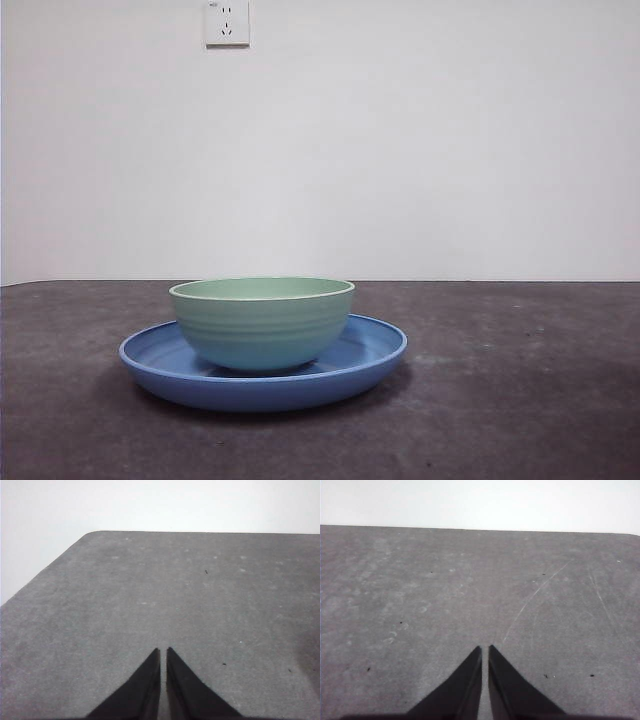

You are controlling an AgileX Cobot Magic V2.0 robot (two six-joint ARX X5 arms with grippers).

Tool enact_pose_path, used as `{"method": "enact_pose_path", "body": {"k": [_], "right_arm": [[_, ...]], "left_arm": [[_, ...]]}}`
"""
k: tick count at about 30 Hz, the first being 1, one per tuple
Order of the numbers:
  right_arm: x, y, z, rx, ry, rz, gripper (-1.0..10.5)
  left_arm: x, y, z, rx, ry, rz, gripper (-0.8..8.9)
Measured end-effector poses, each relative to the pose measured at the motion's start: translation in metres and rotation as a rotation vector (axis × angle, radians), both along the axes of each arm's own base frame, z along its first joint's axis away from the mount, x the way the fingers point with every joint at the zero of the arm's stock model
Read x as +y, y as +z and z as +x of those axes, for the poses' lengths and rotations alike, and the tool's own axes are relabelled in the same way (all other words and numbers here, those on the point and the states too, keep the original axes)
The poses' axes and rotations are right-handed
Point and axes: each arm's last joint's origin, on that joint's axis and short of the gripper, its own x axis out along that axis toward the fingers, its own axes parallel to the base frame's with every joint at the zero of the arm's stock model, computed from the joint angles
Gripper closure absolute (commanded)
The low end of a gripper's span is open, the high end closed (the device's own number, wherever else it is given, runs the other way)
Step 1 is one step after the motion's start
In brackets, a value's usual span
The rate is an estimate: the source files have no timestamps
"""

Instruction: Place the green bowl on the blue plate

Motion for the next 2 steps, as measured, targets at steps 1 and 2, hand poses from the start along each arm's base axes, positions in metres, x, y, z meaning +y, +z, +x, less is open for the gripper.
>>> {"method": "enact_pose_path", "body": {"k": [1, 2], "right_arm": [[0.0, 0.0, 0.0, 0.0, 0.0, 0.0, 9.3], [0.0, 0.0, 0.0, 0.0, 0.0, 0.0, 9.3]], "left_arm": [[0.0, 0.0, 0.0, 0.0, 0.0, 0.0, 7.93], [0.0, 0.0, 0.0, 0.0, 0.0, 0.0, 7.93]]}}
